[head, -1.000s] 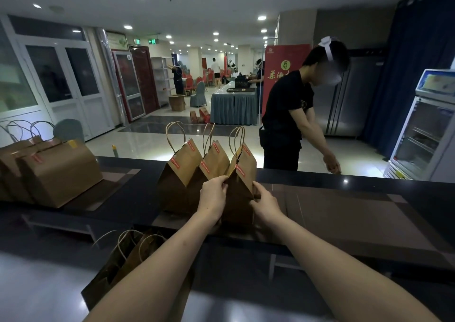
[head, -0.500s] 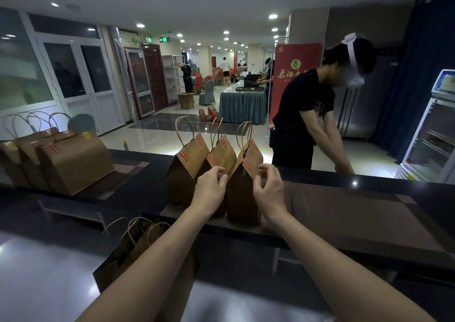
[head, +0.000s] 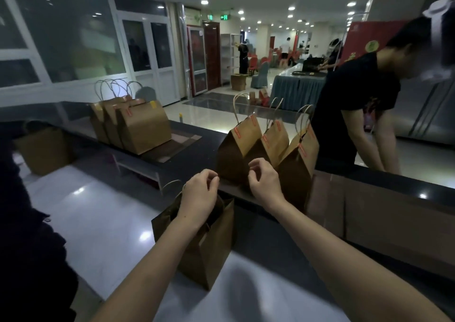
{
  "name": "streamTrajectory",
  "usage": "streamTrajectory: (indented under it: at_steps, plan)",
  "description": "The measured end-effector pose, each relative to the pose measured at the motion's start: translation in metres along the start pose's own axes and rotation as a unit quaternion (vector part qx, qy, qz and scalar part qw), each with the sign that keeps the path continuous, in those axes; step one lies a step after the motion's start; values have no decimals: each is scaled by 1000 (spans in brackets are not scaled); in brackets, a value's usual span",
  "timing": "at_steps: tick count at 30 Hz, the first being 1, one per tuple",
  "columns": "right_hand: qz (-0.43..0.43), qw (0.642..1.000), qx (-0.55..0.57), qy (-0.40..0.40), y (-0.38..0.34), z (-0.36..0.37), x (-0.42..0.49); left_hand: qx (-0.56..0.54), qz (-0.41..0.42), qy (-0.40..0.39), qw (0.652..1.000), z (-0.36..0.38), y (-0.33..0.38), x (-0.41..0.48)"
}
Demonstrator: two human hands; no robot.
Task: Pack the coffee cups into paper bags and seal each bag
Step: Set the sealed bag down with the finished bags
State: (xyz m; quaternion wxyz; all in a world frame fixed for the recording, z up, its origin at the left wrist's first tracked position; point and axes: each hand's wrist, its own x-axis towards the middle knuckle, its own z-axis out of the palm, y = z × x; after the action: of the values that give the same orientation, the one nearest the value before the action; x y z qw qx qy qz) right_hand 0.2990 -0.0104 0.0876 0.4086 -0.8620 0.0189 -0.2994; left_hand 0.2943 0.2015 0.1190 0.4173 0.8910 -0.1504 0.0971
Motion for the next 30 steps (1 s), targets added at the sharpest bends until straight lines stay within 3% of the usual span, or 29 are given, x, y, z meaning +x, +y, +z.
streamTrajectory:
  at_steps: [7, 17, 30]
  plan:
    - [32, 993, -41, -105, 11, 50, -11, 8, -87, 44, 995, -8, -54, -45]
    - [39, 969, -139, -202, 21, 83, -14, 31, -136, 17, 990, 10, -95, -75]
    - [116, 945, -175, -252, 18, 112, -7, 25, -144, -29, 989, 30, -113, -79]
